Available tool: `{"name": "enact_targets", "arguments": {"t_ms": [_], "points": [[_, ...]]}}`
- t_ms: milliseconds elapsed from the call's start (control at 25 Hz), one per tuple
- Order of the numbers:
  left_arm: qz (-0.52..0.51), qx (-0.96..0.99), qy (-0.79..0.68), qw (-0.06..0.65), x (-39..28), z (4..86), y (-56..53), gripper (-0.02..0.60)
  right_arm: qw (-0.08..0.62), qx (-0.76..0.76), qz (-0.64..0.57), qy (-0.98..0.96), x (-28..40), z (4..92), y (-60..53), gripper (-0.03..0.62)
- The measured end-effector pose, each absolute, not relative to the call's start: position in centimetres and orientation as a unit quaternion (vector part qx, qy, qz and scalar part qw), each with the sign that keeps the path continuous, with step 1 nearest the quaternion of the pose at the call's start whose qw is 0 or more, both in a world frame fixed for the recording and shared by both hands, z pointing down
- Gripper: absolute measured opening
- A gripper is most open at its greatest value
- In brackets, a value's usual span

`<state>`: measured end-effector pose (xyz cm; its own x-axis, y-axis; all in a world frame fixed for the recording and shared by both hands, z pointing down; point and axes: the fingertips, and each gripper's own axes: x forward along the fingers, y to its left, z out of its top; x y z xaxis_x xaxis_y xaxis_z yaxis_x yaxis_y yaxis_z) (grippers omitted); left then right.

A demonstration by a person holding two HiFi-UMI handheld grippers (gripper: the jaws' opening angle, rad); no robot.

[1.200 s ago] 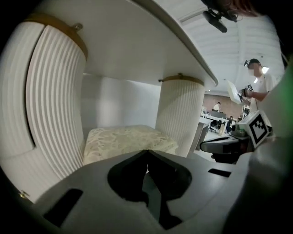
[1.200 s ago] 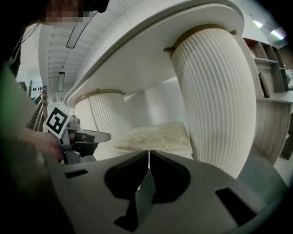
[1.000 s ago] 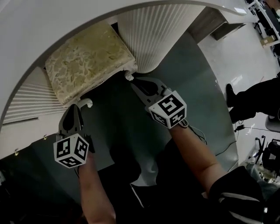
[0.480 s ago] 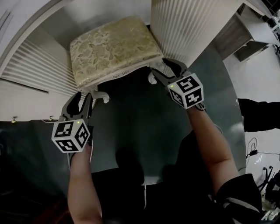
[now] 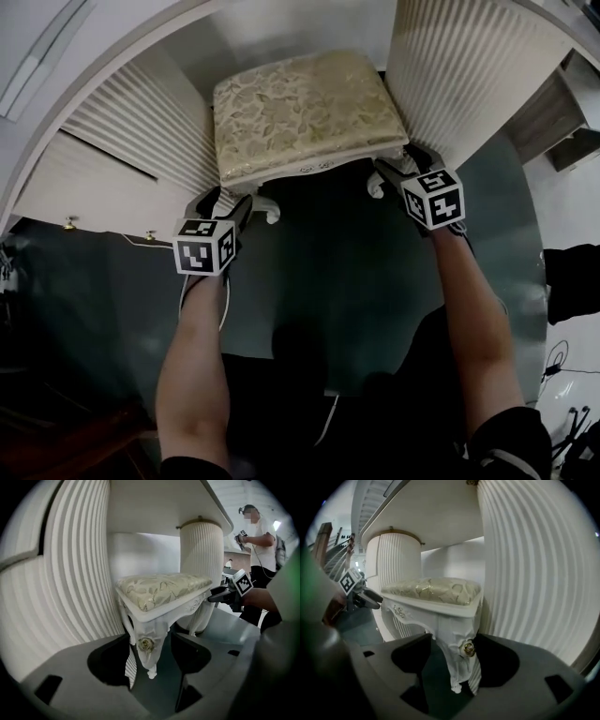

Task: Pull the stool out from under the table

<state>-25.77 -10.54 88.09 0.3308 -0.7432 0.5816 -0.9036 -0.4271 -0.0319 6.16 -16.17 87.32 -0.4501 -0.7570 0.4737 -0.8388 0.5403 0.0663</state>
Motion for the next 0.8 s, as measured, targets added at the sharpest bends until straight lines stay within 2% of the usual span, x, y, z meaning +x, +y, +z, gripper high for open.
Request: {"name": "enact_targets", "arguments": {"t_ms": [120,240,280,360,480,800], "points": [[0.284,0.807,-0.498,0.143,-24.8,89.3,-11.6,0.298,0.227,0.475,0.088,-0.846,5.8,88.0,-16.7,0.296],[0.302,0.814,-0.478,0.134,-23.9,90.3,-12.3,0.365,0.22,0.474,0.088,-0.848,6.0,88.0,-16.6,0.287],[0.297,0.815,-0.477,0.142,-24.0,90.2,-12.6,0.356,0.219,0.474,0.089,-0.848,6.1,88.0,-16.6,0.284],[0.284,0.811,-0.485,0.166,-24.4,89.9,-13.1,0.278,0.222,0.469,0.095,-0.849,6.1,87.9,-16.6,0.278],[0.304,0.8,-0.49,0.167,-24.8,90.0,-13.2,0.282,0.233,0.453,0.108,-0.854,5.8,88.1,-16.1,0.272],[0.354,0.805,-0.442,0.173,-24.8,89.6,-11.8,0.244,0.255,0.407,0.119,-0.869,6.3,87.9,-16.5,0.253]]}}
